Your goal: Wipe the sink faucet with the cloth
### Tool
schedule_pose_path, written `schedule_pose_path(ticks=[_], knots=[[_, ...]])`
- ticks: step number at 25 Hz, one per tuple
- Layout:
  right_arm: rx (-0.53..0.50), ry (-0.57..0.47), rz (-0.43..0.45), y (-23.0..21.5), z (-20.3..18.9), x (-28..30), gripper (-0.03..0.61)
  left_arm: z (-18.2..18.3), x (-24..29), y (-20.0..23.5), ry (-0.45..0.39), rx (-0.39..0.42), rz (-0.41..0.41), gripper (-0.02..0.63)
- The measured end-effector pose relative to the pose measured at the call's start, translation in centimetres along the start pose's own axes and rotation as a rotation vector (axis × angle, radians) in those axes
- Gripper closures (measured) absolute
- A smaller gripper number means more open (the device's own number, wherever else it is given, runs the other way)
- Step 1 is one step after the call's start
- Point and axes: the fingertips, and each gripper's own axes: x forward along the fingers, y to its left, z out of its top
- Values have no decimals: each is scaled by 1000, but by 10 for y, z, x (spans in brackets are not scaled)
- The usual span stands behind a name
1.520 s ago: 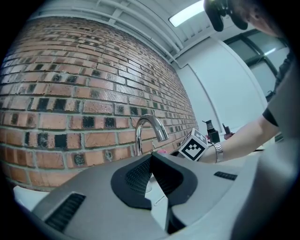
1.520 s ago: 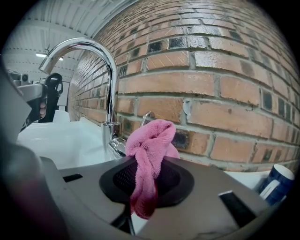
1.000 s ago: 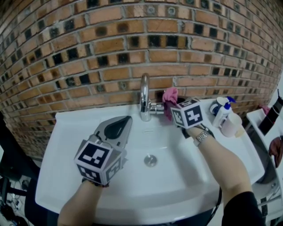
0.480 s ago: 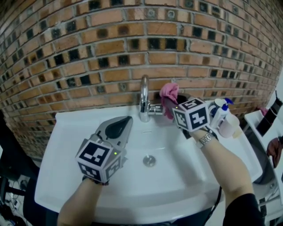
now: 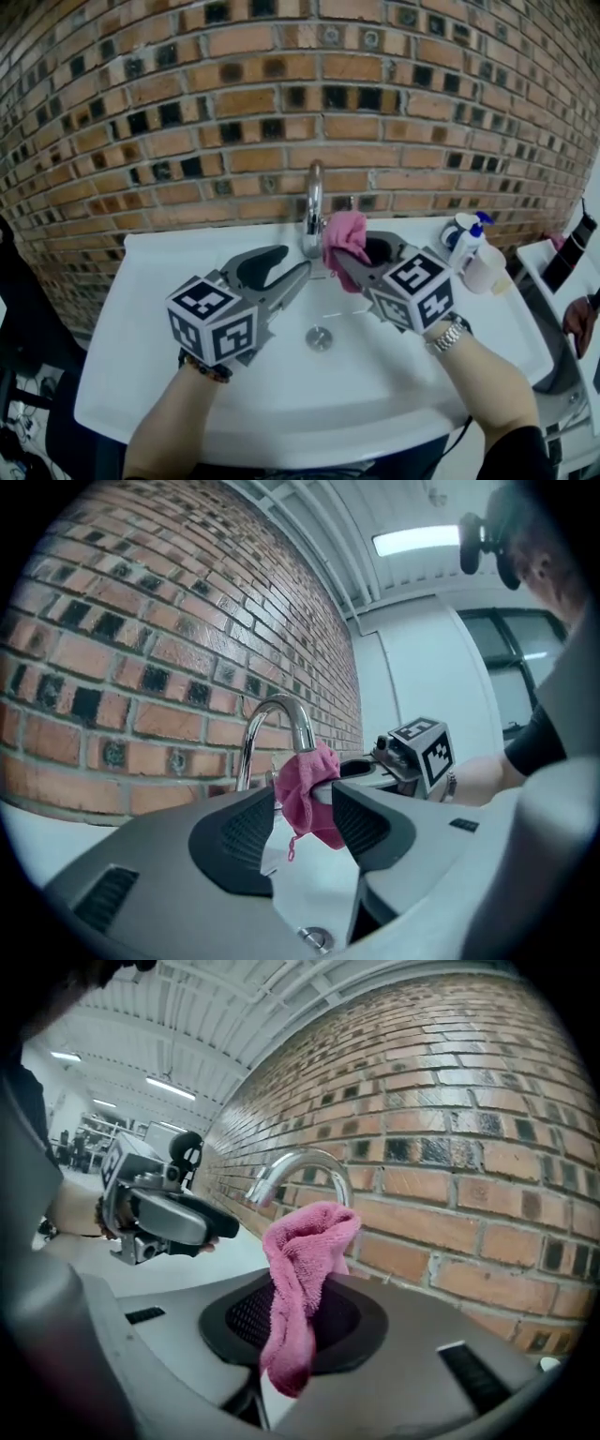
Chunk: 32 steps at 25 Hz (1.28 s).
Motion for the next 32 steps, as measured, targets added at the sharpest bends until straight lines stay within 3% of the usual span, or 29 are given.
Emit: schedule_pose_path(ticks=[6,10,19,24,32], knots=[[-135,14,90,43,-5,-15,509,-6,-1,-14,14,-97,-144,359],[-210,32,101,62,-8,-22,508,-11,2,-35,37,-106,-251,341],[-448,85,67,90,-13,-23,503,-20,3,-53,105,-69,-307,341],[-553,103,47,103,-17,-17,492,-26,5,-57,146,-12,-291,350],[-454,125,-62,93,-19,-8,467,-23,5,-49,189,146,-140,427]])
